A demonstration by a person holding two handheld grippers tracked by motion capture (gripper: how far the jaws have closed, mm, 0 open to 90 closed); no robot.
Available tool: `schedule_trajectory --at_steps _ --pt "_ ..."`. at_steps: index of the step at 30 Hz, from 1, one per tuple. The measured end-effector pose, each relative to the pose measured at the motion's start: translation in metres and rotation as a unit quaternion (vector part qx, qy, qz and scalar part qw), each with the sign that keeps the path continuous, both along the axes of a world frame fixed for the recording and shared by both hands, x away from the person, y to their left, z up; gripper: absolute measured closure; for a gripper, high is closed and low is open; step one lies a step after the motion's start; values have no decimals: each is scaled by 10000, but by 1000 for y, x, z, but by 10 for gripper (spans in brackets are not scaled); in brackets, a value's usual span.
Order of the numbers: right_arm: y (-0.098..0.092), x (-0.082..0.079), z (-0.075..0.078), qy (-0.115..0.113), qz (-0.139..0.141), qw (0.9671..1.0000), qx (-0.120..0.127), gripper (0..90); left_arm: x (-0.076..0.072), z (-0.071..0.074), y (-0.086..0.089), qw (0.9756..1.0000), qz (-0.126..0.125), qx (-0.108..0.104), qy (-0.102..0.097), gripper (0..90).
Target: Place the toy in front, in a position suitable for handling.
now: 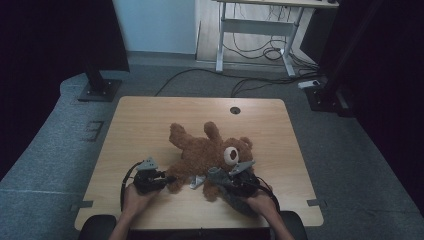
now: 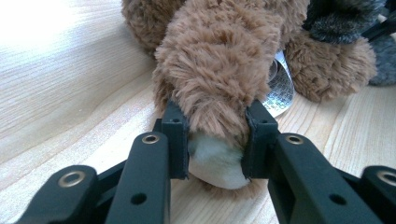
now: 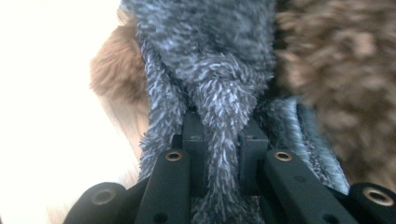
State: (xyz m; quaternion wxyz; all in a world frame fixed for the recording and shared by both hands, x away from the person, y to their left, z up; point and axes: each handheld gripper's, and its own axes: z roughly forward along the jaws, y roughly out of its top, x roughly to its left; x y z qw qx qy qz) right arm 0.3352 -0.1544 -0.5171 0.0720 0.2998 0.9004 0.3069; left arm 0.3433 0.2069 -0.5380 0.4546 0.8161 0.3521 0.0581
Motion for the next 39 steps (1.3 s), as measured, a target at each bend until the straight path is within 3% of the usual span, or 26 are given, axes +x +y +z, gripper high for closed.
schedule_trajectory --at_steps 7,13,20,26,28,31,33,36,39 --pt "-10 -3 31 -265 -31 9990 348 774 -1 3 0 9998 1 109 -158 583" --pt "-2 6 55 -495 43 9970 599 774 -5 7 4 9996 51 108 -250 533" --pt "31 22 70 -608 332 9947 758 774 -10 12 14 9996 129 7 -233 541" --pt "65 37 74 -591 570 9930 844 774 -10 11 14 9998 16 51 -186 697" --pt "74 40 74 -584 636 9927 839 774 -10 10 12 9999 -13 41 -162 713" --pt "88 44 73 -608 728 9922 808 774 -7 8 14 9999 82 -33 -81 676" --pt "96 46 74 -605 787 9917 821 774 -5 7 14 9999 161 -23 -26 564" --pt "108 48 75 -619 902 9905 828 774 -4 6 12 9999 160 3 5 491" --pt "121 50 74 -596 1013 9897 818 774 -3 5 8 10000 71 5 -7 538"
